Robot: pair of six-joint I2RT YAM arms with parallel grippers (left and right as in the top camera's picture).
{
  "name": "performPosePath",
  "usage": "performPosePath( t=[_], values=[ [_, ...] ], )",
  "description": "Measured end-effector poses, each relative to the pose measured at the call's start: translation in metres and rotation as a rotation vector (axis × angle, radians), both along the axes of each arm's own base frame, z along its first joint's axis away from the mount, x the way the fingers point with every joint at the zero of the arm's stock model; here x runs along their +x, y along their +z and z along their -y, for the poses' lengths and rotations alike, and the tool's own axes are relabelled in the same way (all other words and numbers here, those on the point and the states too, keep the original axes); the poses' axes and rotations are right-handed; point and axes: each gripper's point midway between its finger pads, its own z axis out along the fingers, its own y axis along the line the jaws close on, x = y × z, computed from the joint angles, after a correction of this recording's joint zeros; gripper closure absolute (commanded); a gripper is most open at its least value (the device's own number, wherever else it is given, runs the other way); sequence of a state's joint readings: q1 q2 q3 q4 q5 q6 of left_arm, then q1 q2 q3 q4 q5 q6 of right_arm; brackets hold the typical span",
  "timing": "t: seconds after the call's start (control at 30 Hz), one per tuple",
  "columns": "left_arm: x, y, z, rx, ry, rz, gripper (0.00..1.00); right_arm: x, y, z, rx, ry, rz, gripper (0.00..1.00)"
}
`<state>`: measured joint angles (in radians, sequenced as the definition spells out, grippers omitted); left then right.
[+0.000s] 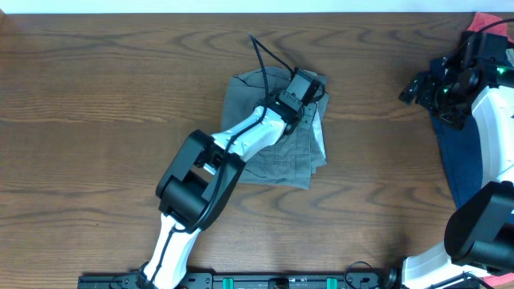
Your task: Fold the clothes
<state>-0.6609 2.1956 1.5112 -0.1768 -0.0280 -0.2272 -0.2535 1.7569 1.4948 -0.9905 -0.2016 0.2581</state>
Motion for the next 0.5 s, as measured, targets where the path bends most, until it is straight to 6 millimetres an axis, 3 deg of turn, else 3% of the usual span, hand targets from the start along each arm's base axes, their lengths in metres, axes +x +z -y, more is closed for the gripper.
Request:
performPosePath(
  t=[0.2,0.23,0.3,0.37,0.43,0.5],
  values=[
    [0.000,-0.005,0.000,0.012,-0.011,0.002,0.93,0.000,0.000,0.000,0.000,0.000,0.000,0.01],
    [0.000,-0.003,0.000,0.011,-0.011,0.004,0.88,0.000,0.000,0.000,0.000,0.000,0.000,0.01],
    [0.001,0.004,0.000,0.008,-0.016,0.013,0.59,0.000,0.000,0.000,0.000,0.000,0.000,0.01],
    [0.000,0.020,0.000,-0.003,-0.016,0.029,0.57,0.000,0.000,0.000,0.000,0.000,0.000,0.01],
    [-0.001,0.047,-0.001,-0.023,-0.015,0.056,0.44,0.000,0.000,0.000,0.000,0.000,0.000,0.01],
    [-0.003,0.088,-0.006,-0.051,-0.017,0.105,0.03,0.000,0.000,0.000,0.000,0.000,0.000,0.01]
  ],
)
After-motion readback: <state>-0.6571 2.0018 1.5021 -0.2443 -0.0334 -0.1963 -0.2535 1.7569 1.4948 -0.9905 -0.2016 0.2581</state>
